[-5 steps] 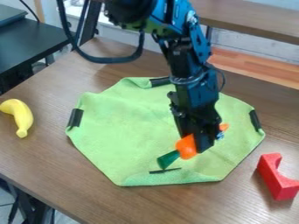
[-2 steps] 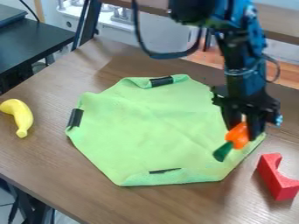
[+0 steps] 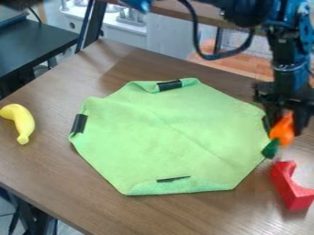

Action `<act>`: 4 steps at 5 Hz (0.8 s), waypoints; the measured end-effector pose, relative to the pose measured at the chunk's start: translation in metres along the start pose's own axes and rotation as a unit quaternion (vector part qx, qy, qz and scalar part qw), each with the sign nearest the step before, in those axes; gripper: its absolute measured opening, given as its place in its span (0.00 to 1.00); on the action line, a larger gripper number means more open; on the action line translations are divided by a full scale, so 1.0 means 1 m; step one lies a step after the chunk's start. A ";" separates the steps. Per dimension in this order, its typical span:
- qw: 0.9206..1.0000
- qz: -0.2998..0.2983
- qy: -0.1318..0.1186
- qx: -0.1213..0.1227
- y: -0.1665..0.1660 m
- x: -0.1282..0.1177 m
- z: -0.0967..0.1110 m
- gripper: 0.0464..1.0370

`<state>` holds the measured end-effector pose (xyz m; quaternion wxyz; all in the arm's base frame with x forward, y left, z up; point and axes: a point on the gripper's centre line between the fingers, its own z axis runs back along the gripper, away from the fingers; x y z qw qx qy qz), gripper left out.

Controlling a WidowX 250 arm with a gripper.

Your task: Move the carrot above the red object beside the cloth

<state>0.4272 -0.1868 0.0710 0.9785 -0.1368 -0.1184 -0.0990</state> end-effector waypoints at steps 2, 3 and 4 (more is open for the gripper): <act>1.000 -0.010 0.004 0.007 -0.023 0.018 -0.025 0.44; 1.000 -0.011 0.003 0.010 -0.032 0.029 -0.039 0.44; 1.000 -0.007 0.001 0.017 -0.037 0.038 -0.051 0.44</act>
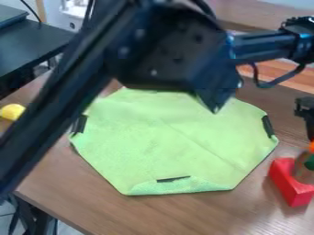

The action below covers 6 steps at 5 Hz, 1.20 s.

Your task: Move the carrot above the red object beside the cloth

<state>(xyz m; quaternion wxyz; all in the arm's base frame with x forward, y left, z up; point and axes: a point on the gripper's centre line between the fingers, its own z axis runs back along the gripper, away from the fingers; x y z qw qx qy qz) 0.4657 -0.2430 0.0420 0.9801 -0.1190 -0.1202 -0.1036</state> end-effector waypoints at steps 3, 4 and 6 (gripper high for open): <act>0.999 0.010 -0.010 0.035 0.014 0.010 -0.016 0.44; 0.999 0.022 0.000 0.040 0.023 -0.002 -0.010 0.44; 0.999 0.040 0.009 0.030 0.043 -0.026 0.005 0.51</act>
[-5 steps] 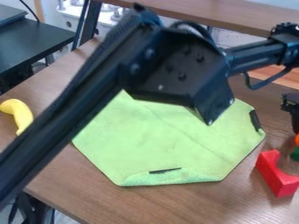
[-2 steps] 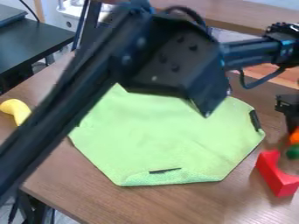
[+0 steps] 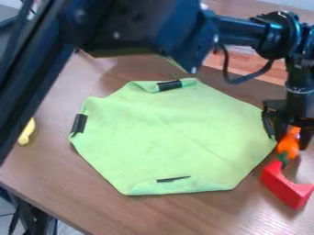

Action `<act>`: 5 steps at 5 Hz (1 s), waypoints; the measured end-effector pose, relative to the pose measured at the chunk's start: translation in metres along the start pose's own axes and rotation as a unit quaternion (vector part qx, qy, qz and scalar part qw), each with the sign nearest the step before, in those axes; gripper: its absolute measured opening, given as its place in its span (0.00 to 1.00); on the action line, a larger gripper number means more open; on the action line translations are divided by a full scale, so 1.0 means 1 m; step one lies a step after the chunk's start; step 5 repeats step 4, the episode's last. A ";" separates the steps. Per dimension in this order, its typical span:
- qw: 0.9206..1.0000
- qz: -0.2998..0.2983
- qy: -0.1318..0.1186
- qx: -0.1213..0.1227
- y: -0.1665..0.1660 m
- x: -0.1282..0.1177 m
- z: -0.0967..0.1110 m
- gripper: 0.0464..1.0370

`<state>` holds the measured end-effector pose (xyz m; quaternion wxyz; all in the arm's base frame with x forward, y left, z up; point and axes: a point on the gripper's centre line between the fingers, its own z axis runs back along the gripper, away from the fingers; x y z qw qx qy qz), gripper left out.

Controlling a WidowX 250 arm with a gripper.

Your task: Move the carrot above the red object beside the cloth

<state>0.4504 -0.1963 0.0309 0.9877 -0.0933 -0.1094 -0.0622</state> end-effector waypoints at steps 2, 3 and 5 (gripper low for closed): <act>0.998 -0.026 -0.038 -0.039 0.002 0.005 0.049 0.97; 0.990 -0.084 -0.066 -0.091 0.009 0.010 0.094 0.97; 0.986 -0.096 -0.094 -0.097 0.031 0.000 0.151 0.96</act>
